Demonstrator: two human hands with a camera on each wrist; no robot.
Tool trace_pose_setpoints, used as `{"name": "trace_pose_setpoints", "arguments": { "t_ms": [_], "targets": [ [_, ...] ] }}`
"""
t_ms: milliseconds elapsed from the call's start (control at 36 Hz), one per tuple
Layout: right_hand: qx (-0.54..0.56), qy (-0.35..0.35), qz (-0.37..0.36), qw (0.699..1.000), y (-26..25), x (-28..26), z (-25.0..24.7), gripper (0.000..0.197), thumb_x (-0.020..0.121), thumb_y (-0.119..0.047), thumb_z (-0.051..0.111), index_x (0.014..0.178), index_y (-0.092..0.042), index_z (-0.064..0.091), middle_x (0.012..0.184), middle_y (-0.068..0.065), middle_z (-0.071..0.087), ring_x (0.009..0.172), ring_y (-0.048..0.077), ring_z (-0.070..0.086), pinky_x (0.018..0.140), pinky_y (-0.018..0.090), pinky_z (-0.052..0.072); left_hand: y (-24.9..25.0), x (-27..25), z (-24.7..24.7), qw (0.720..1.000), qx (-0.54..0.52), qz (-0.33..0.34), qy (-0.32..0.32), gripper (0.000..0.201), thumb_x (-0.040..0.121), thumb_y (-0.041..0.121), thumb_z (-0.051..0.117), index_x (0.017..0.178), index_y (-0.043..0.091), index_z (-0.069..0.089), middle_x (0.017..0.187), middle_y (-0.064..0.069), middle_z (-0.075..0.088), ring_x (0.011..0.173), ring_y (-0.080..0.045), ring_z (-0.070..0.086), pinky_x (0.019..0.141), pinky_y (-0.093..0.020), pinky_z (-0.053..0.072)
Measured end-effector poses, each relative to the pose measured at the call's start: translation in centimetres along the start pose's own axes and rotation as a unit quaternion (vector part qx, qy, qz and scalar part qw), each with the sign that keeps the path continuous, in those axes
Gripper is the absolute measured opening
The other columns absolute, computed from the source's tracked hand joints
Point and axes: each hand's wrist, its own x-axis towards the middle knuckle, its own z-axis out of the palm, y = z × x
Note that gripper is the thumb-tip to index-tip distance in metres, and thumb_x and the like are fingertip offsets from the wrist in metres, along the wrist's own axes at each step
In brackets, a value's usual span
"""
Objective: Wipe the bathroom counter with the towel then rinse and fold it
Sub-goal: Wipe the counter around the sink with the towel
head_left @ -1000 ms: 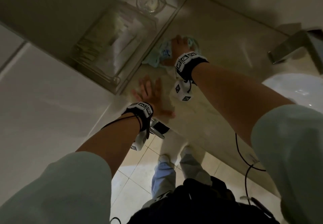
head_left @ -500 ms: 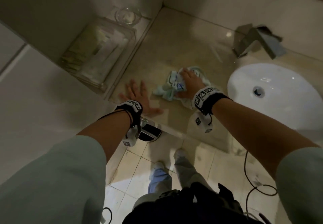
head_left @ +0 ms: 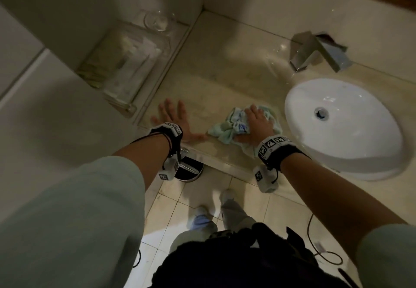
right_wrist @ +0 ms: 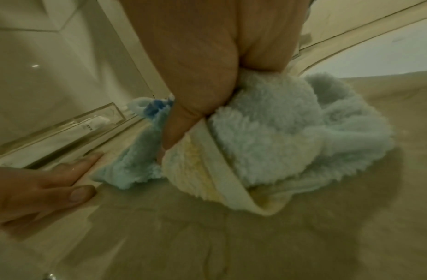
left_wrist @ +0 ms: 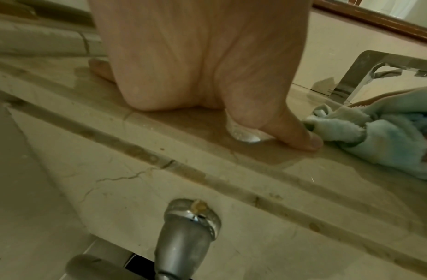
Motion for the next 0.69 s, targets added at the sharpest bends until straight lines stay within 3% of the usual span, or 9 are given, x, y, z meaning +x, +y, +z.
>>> {"name": "trace_pose_setpoints", "arguments": {
  "t_ms": [222, 389, 556, 639, 694],
  "targets": [
    [0.013, 0.001, 0.024, 1.000, 0.4, 3.0, -1.4, 0.111, 0.074, -0.052, 0.073, 0.153, -0.015, 0.005, 0.161, 0.005, -0.003, 0.148, 0.026, -0.003, 0.117, 0.053, 0.012, -0.1, 0.4, 0.0, 1.000, -0.011, -0.001, -0.004, 0.153, 0.040, 0.096, 0.053, 0.140, 0.023, -0.037, 0.141, -0.012, -0.049, 0.134, -0.038, -0.038, 0.107, -0.068, -0.007],
    [0.025, 0.022, 0.059, 0.998, 0.9, 8.7, -4.8, 0.123, 0.065, -0.060, 0.077, 0.152, -0.007, 0.009, 0.159, 0.015, 0.005, 0.145, 0.035, 0.014, 0.115, 0.053, 0.023, 0.0, 0.8, 0.3, 1.000, -0.015, -0.001, 0.004, 0.151, 0.043, 0.093, 0.055, 0.138, 0.023, -0.039, 0.141, -0.011, -0.050, 0.132, -0.039, -0.041, 0.105, -0.067, -0.011],
    [0.040, 0.039, 0.078, 0.995, 1.7, 13.3, -7.3, 0.106, 0.070, -0.056, 0.076, 0.147, -0.005, 0.025, 0.150, 0.018, 0.029, 0.134, 0.036, 0.036, 0.110, 0.041, 0.032, -0.1, 1.8, 0.8, 0.999, -0.029, 0.000, 0.014, 0.153, 0.039, 0.095, 0.053, 0.136, 0.024, -0.042, 0.139, -0.012, -0.052, 0.131, -0.040, -0.040, 0.106, -0.069, -0.011],
    [0.034, 0.048, 0.084, 0.995, 2.0, 15.6, -8.7, 0.118, 0.067, -0.065, 0.074, 0.151, -0.007, 0.014, 0.157, 0.014, 0.016, 0.141, 0.033, 0.024, 0.115, 0.040, 0.025, 0.1, 2.1, 0.9, 0.999, -0.034, -0.004, 0.008, 0.155, 0.038, 0.094, 0.054, 0.134, 0.024, -0.045, 0.137, -0.013, -0.053, 0.130, -0.041, -0.042, 0.104, -0.068, -0.014],
    [0.038, 0.058, 0.086, 0.994, 2.1, 16.7, -9.6, 0.125, 0.058, -0.073, 0.073, 0.150, -0.009, 0.019, 0.155, 0.014, 0.022, 0.139, 0.033, 0.031, 0.113, 0.041, 0.031, 0.1, 2.2, 0.9, 0.999, -0.036, 0.001, 0.016, 0.154, 0.040, 0.092, 0.057, 0.134, 0.024, -0.045, 0.136, -0.014, -0.053, 0.129, -0.041, -0.043, 0.103, -0.067, -0.016]
  ]
}}
